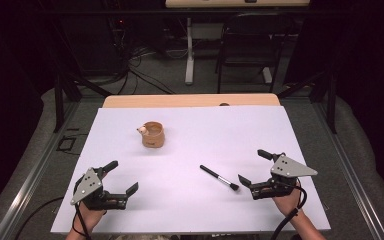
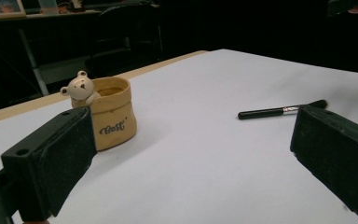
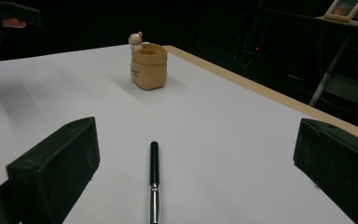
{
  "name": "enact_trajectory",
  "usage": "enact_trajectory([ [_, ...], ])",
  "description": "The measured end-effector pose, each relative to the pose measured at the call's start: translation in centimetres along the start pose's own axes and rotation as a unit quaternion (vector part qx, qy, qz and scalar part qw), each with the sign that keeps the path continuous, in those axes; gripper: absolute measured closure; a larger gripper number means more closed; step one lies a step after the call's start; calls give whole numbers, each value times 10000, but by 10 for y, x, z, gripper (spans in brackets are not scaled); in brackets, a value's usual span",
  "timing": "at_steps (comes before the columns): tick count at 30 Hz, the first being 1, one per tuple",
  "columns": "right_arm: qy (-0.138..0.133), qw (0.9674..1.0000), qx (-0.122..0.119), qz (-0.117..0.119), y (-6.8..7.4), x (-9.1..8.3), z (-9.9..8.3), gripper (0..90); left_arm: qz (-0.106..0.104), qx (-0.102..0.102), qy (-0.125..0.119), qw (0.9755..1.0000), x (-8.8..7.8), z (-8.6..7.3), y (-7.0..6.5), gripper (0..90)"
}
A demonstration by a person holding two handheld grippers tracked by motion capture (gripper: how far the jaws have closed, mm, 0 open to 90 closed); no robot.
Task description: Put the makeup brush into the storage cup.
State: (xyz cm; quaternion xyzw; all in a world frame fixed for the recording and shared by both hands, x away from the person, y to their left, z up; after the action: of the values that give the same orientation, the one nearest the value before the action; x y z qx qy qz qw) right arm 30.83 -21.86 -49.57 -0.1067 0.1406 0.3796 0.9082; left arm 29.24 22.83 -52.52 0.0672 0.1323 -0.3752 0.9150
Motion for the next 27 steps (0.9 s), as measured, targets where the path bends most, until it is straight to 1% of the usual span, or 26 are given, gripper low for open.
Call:
enact_trajectory([
  [2, -38, 10000, 6, 25, 0, -1, 0, 0, 20, -13, -17, 10000, -1, 0, 0, 2],
  [5, -28, 10000, -24, 28, 1, -2, 0, 0, 45, -17, -7, 10000, -2, 0, 0, 2],
  [6, -29, 10000, -15, 25, 1, -2, 0, 0, 45, -19, -38, 10000, -2, 1, 0, 3],
  [11, 57, 10000, 32, 31, 0, -1, -1, 0, 47, -16, -6, 10000, -1, 0, 1, 2],
  [16, 120, 9999, -5, 42, -1, 0, -1, 0, 20, 2, 12, 10000, 1, 0, 1, 3],
  [19, 149, 9999, 20, 53, -1, 2, -1, 0, 21, -4, 30, 10000, 2, 0, 1, 2],
  [24, 297, 9995, 34, 60, -3, 8, -3, 0, 21, 16, -5, 10000, 2, 1, 1, 3],
  [27, 415, 9991, 107, 46, -5, 11, -4, 0, 10, 26, 19, 10000, 2, 1, 0, 3],
])
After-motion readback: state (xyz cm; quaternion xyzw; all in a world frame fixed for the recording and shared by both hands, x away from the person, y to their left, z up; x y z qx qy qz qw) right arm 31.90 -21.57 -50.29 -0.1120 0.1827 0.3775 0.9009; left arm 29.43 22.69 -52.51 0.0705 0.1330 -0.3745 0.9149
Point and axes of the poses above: each handheld gripper's, and its own axes: x roughly forward along the jaws, z roughly out of its top, y roughly to its left, the point moved 4 cm from there along x, roughly forward along the jaws, and after that the axes turned 5 degrees about y, right-handed, at the moved point
